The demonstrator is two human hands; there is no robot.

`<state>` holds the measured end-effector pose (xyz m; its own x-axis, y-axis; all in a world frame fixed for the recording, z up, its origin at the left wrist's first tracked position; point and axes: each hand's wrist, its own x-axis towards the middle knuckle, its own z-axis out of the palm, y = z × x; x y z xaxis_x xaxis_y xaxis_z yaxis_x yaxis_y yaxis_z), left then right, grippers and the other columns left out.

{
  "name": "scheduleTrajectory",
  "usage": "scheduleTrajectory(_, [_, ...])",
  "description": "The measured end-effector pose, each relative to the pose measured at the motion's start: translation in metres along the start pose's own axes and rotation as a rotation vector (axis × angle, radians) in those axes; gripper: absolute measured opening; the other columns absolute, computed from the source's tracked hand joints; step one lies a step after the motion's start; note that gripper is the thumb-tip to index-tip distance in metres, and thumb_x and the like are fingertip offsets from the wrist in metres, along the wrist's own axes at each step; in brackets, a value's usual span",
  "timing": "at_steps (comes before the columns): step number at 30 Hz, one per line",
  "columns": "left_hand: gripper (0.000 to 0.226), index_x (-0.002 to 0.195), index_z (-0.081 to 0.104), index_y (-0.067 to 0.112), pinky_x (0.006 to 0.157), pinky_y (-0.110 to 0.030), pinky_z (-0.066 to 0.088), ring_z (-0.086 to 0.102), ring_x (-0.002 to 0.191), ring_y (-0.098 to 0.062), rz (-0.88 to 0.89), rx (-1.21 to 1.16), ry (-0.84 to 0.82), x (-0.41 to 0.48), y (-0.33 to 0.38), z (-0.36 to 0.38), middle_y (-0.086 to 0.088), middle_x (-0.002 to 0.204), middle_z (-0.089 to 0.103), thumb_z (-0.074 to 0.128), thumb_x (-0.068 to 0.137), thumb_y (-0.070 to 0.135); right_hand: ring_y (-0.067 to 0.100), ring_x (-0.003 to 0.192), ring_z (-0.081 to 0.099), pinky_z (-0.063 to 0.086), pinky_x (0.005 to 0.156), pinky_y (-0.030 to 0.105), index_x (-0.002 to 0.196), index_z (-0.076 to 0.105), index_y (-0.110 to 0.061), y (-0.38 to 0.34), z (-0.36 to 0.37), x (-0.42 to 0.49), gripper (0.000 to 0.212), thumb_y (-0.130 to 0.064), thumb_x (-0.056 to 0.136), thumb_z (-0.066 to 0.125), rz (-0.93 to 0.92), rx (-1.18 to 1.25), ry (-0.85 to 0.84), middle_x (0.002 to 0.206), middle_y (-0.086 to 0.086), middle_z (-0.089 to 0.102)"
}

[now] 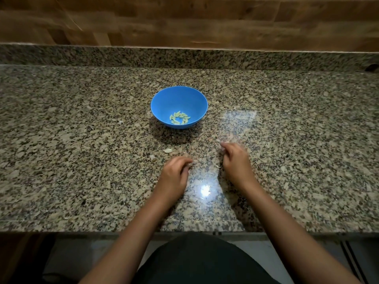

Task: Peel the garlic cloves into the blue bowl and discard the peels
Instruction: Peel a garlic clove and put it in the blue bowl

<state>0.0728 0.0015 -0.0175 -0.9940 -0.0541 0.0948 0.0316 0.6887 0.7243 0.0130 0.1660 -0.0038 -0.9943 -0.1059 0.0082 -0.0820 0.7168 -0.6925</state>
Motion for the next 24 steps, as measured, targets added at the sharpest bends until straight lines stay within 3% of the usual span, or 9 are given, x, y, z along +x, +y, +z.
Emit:
scheduleTrajectory(3, [0.042, 0.141, 0.037, 0.018, 0.116, -0.027, 0.019, 0.028, 0.137, -0.008, 0.009, 0.146, -0.083, -0.012, -0.012, 0.006, 0.005, 0.146, 0.036, 0.04, 0.1, 0.026, 0.014, 0.138, 0.028, 0.015, 0.117, 0.03, 0.142, 0.035, -0.014, -0.002, 0.009, -0.032, 0.043, -0.021, 0.1, 0.037, -0.07, -0.079, -0.082, 0.146, 0.0, 0.037])
scheduleTrajectory(6, [0.05, 0.148, 0.016, 0.022, 0.118, -0.025, 0.008, 0.011, 0.143, -0.007, 0.018, 0.177, -0.124, -0.016, -0.016, 0.009, 0.007, 0.155, 0.016, 0.031, 0.102, 0.032, 0.014, 0.144, -0.004, -0.005, 0.114, 0.026, 0.15, 0.0, -0.016, 0.0, 0.026, -0.05, 0.06, -0.043, 0.101, 0.021, -0.076, -0.338, -0.235, 0.155, -0.002, -0.006])
scheduleTrajectory(9, [0.048, 0.148, 0.022, 0.017, 0.112, -0.017, 0.011, 0.018, 0.142, -0.01, -0.017, 0.007, -0.073, -0.012, -0.016, 0.002, 0.001, 0.154, 0.023, 0.035, 0.102, 0.022, 0.017, 0.143, -0.016, -0.012, 0.113, 0.03, 0.147, -0.014, -0.014, -0.004, 0.04, -0.044, 0.064, -0.049, 0.099, 0.012, -0.089, -0.519, -0.274, 0.149, 0.001, -0.024])
scheduleTrajectory(12, [0.047, 0.146, 0.027, 0.014, 0.109, -0.014, 0.014, 0.024, 0.14, -0.012, -0.003, -0.038, -0.076, -0.012, -0.02, -0.005, -0.002, 0.152, 0.029, 0.037, 0.101, 0.016, 0.017, 0.145, -0.007, -0.007, 0.114, 0.03, 0.15, 0.001, -0.017, -0.016, 0.047, -0.03, 0.054, -0.037, 0.103, 0.016, -0.147, -0.457, -0.258, 0.156, 0.002, -0.01])
scheduleTrajectory(14, [0.047, 0.146, 0.028, 0.015, 0.111, -0.017, 0.015, 0.025, 0.14, -0.013, 0.011, -0.034, -0.083, -0.014, -0.023, -0.007, -0.001, 0.152, 0.03, 0.038, 0.1, 0.016, 0.023, 0.144, 0.013, 0.007, 0.116, 0.033, 0.148, 0.024, -0.012, -0.022, 0.049, -0.03, 0.048, -0.022, 0.102, 0.032, -0.213, -0.343, -0.189, 0.156, 0.007, 0.016])
scheduleTrajectory(16, [0.047, 0.146, 0.03, 0.014, 0.114, -0.023, 0.017, 0.026, 0.14, -0.014, 0.033, -0.01, -0.102, -0.017, -0.025, -0.006, -0.002, 0.151, 0.032, 0.039, 0.1, 0.017, 0.031, 0.13, 0.04, 0.03, 0.111, 0.039, 0.134, 0.047, -0.001, -0.024, 0.048, -0.04, 0.041, -0.007, 0.093, 0.05, -0.269, -0.22, -0.085, 0.139, 0.018, 0.046])
scheduleTrajectory(18, [0.047, 0.145, 0.031, 0.015, 0.117, -0.031, 0.017, 0.024, 0.141, -0.015, 0.049, 0.045, -0.134, -0.021, -0.026, -0.003, -0.001, 0.152, 0.031, 0.039, 0.1, 0.023, 0.032, 0.111, 0.052, 0.043, 0.097, 0.036, 0.118, 0.06, 0.005, -0.022, 0.045, -0.05, 0.034, 0.0, 0.084, 0.059, -0.276, -0.173, -0.025, 0.117, 0.02, 0.061])
scheduleTrajectory(22, [0.056, 0.146, 0.027, 0.021, 0.117, -0.03, 0.008, 0.015, 0.143, -0.011, 0.072, 0.188, -0.19, -0.024, -0.026, 0.005, 0.005, 0.153, 0.025, 0.04, 0.097, 0.042, 0.027, 0.095, 0.053, 0.035, 0.08, 0.023, 0.101, 0.069, 0.002, -0.021, 0.036, -0.047, 0.022, -0.003, 0.08, 0.065, -0.281, -0.226, -0.049, 0.097, 0.013, 0.065])
scheduleTrajectory(24, [0.052, 0.143, 0.036, 0.018, 0.113, -0.026, 0.013, 0.022, 0.14, -0.014, 0.092, 0.169, -0.163, -0.021, -0.023, 0.006, 0.002, 0.148, 0.035, 0.046, 0.095, 0.038, 0.025, 0.095, 0.05, 0.029, 0.076, 0.019, 0.099, 0.069, 0.0, -0.023, 0.035, -0.042, 0.019, -0.005, 0.082, 0.064, -0.263, -0.245, -0.07, 0.097, 0.012, 0.063])
